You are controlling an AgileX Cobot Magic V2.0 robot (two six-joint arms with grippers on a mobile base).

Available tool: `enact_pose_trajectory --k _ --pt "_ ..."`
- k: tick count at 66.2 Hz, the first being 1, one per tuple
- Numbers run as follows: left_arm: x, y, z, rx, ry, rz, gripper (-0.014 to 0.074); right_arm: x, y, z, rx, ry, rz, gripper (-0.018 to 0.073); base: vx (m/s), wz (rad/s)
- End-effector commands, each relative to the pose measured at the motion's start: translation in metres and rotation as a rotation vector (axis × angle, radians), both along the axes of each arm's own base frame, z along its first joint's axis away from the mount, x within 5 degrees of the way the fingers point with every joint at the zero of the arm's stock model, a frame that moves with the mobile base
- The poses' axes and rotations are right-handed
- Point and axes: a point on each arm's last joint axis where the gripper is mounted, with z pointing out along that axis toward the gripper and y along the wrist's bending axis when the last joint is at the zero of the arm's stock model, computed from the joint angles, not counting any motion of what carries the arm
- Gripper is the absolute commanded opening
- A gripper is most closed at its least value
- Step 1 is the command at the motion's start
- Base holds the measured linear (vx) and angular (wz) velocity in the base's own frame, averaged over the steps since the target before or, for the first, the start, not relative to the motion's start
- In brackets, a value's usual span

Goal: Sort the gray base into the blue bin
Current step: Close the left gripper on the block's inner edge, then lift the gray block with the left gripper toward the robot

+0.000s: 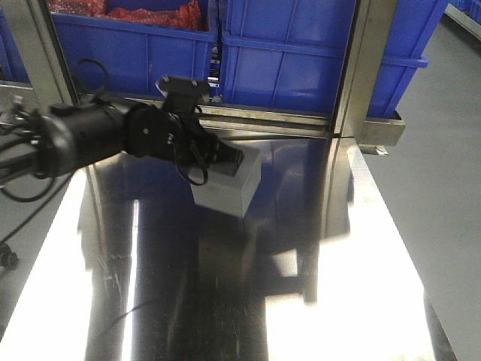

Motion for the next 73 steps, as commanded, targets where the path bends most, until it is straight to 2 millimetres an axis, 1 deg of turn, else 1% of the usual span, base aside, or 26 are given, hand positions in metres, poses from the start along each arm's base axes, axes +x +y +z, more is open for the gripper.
enact_pose_trajectory --k 1,4,6,8,13,15,48,55,62,73 --pt "-0.02 0.008 0.061 -0.124 -0.239 0.013 0.0 0.002 0.0 0.005 -0.018 -0.052 -0.002 -0.0005 0.0 0.0" --pt "-0.028 0.012 0.068 -0.14 -0.273 0.016 0.0 0.002 0.0 0.005 -0.018 -0.052 -0.002 -0.0005 0.0 0.0" --pt "-0.035 0.016 0.068 -0.145 -0.284 0.018 0.0 0.002 0.0 0.005 -0.018 -0.052 -0.002 -0.0005 0.0 0.0" --pt "-0.042 0.02 0.073 -0.159 -0.314 0.02 0.0 0.002 0.0 0.005 -0.018 -0.052 -0.002 -0.0005 0.0 0.0" --pt "-0.06 0.029 0.075 -0.171 -0.342 0.025 0.0001 0.002 0.0 0.005 -0.018 -0.052 -0.002 -0.0005 0.0 0.0" --pt "-0.067 0.032 0.079 -0.18 -0.359 0.025 0.0001 0.002 0.0 0.005 -0.018 -0.052 -0.002 -0.0005 0.0 0.0" --pt "-0.208 0.103 0.09 -0.262 -0.526 0.034 0.0002 0.002 0.0 0.005 -0.018 -0.052 -0.002 -0.0005 0.0 0.0" --pt "-0.236 0.117 0.089 -0.289 -0.578 0.034 0.0002 0.002 0.0 0.005 -0.018 -0.052 -0.002 -0.0005 0.0 0.0" --pt "-0.261 0.13 0.086 -0.315 -0.629 0.034 0.0002 0.002 0.0 0.005 -0.018 -0.052 -0.002 -0.0005 0.0 0.0" --pt "-0.29 0.144 0.075 -0.342 -0.682 0.035 0.0002 0.002 0.0 0.005 -0.018 -0.052 -0.002 -0.0005 0.0 0.0"
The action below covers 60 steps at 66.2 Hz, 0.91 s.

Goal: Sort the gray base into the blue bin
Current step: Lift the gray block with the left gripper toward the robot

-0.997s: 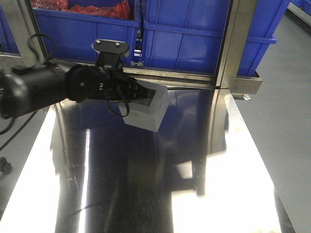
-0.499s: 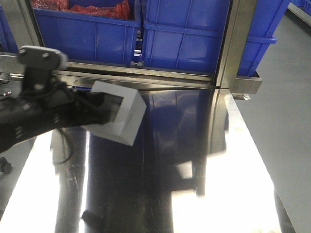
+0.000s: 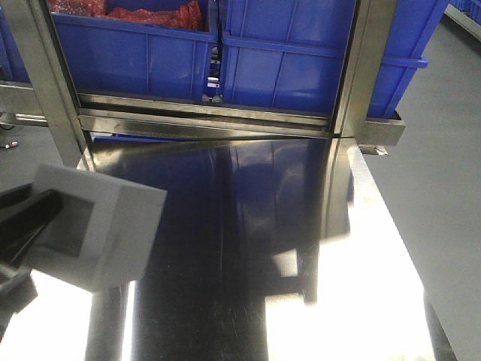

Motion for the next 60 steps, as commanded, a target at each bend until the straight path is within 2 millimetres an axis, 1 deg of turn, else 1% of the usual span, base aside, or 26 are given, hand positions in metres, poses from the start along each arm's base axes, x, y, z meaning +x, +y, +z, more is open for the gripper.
enact_pose_trajectory --k 1,10,22,60 --pt "-0.015 0.007 0.016 -0.093 -0.161 0.005 0.0002 0.002 0.0 0.005 -0.018 -0.052 -0.002 -0.0005 0.0 0.0" --pt "-0.032 0.016 0.009 -0.116 -0.207 0.005 0.0002 0.002 0.0 0.005 -0.018 -0.052 -0.002 -0.0005 0.0 0.0" --pt "-0.044 0.022 0.004 -0.13 -0.237 0.003 0.0002 0.002 0.0 0.005 -0.018 -0.052 -0.002 -0.0005 0.0 0.0" --pt "-0.045 0.022 0.004 -0.13 -0.238 0.003 0.0002 0.002 0.0 0.005 -0.018 -0.052 -0.002 -0.0005 0.0 0.0"
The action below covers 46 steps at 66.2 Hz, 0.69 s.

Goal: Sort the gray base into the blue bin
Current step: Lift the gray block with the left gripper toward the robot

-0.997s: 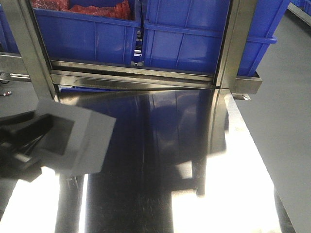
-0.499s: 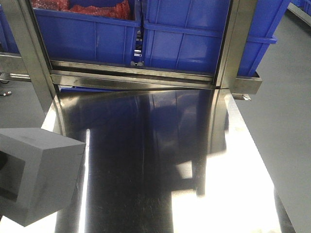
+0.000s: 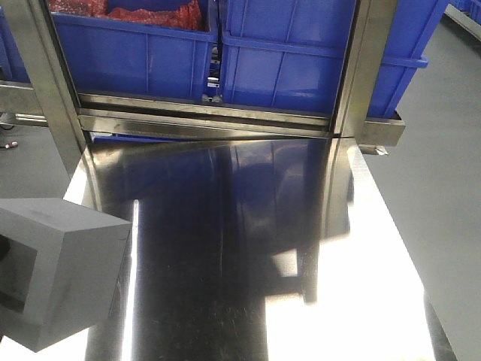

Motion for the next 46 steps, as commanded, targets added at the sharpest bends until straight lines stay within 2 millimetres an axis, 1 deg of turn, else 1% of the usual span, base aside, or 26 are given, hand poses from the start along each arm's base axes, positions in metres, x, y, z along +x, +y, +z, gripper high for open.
enact_pose_trajectory --k 1,46 --pt "-0.0012 0.0009 0.0194 -0.071 -0.114 0.003 0.0002 0.002 -0.0003 0.0049 -0.018 -0.052 -0.002 -0.0005 0.0 0.0" --pt "-0.0012 0.0009 0.0194 -0.071 -0.114 0.003 0.0002 0.002 -0.0003 0.0049 -0.018 -0.052 -0.002 -0.0005 0.0 0.0"
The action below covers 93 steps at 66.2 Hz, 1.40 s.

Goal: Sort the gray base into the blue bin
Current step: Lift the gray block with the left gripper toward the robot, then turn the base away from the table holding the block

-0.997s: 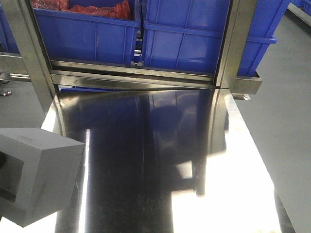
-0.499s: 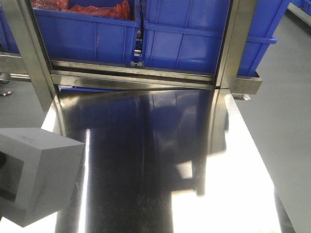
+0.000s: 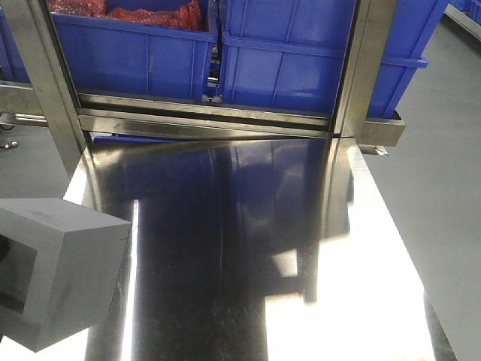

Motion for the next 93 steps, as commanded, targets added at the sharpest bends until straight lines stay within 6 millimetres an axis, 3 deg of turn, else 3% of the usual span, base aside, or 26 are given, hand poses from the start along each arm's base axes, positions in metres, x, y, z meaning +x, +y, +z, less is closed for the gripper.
enact_pose_trajectory --k 1,36,93 --pt "-0.0012 0.0009 0.0194 -0.071 -0.114 0.003 0.0002 0.002 -0.0003 0.0049 -0.018 -0.052 -0.002 -0.0005 0.0 0.0" --pt "-0.0012 0.0009 0.0194 -0.071 -0.114 0.003 0.0002 0.002 -0.0003 0.0049 -0.018 -0.052 -0.002 -0.0005 -0.02 -0.08" --pt "-0.0012 0.0009 0.0194 -0.071 -0.114 0.003 0.0002 0.002 -0.0003 0.0049 -0.018 -0.052 -0.002 -0.0005 -0.1 -0.55"
